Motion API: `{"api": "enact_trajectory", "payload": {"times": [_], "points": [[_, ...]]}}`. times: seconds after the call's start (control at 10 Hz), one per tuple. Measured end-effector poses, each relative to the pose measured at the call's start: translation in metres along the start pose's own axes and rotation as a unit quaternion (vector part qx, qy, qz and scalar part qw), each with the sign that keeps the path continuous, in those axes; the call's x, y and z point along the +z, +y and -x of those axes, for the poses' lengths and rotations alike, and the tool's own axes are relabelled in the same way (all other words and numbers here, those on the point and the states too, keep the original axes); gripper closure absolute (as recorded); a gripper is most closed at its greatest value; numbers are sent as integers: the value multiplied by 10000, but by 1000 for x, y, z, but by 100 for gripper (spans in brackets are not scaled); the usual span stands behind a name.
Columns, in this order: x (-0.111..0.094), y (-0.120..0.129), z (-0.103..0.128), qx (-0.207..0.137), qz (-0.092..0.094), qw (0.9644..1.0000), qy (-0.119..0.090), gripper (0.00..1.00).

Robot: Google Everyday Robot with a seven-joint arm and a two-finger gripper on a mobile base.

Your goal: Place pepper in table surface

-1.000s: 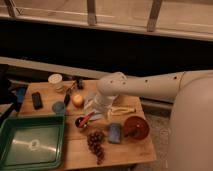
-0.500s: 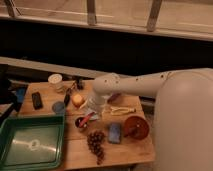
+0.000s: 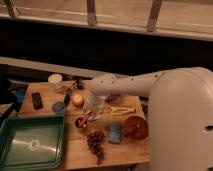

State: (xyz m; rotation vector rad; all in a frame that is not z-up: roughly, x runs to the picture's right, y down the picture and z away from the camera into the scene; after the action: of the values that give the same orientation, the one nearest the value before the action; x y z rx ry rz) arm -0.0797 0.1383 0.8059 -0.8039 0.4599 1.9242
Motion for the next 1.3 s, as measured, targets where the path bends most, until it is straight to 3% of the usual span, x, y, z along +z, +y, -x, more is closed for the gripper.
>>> {"api": "enact_trajectory", "payload": {"times": [0.2, 0.4, 0.7, 1.0, 1.2, 1.3], "points": [[-14, 4, -4, -55, -6, 9998, -172, 91], [-35, 6, -2, -72, 14, 9993, -380, 100], [-81, 18, 5, -100, 150, 9973, -717, 100], [-130, 23, 29, 6, 247, 9941, -1055, 100], [-150, 14, 52, 232, 256, 9929, -1135, 100], [-150, 9, 57, 322, 236, 9932, -1091, 100]]}}
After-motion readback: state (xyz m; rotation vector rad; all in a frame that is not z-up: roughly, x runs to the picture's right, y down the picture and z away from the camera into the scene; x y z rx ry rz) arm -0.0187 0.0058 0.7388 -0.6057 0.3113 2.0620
